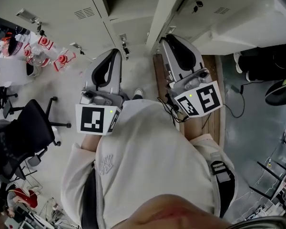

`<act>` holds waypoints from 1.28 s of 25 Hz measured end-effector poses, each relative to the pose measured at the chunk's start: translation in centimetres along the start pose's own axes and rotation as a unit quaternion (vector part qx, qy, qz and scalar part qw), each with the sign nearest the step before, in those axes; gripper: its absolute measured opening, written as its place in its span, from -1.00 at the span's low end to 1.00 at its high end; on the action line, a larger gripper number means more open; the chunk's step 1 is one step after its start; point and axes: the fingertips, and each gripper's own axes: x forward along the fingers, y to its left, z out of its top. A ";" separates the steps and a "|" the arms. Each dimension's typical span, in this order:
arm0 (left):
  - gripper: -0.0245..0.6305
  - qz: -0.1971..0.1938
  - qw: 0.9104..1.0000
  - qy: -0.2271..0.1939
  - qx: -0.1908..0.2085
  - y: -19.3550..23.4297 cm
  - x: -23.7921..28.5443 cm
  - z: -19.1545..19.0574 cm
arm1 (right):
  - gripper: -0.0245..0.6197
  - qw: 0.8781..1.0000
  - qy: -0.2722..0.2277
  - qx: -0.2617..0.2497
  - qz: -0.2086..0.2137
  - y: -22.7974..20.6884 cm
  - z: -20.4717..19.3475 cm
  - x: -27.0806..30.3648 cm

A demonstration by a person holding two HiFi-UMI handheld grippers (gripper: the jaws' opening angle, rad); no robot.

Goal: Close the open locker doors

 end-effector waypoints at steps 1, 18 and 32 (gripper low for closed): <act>-0.92 0.002 1.000 0.000 0.001 0.2 0.0 0.0 | -0.87 1.000 -0.002 0.005 0.004 -0.1 0.0 0.1; -0.92 0.032 0.999 -0.003 0.002 2.7 -0.2 0.0 | -0.70 0.996 -0.003 0.024 0.082 0.8 0.2 4.1; -0.92 0.072 0.997 -0.007 0.006 7.4 -1.1 0.2 | -0.70 0.993 0.006 0.013 0.121 2.7 -0.7 10.0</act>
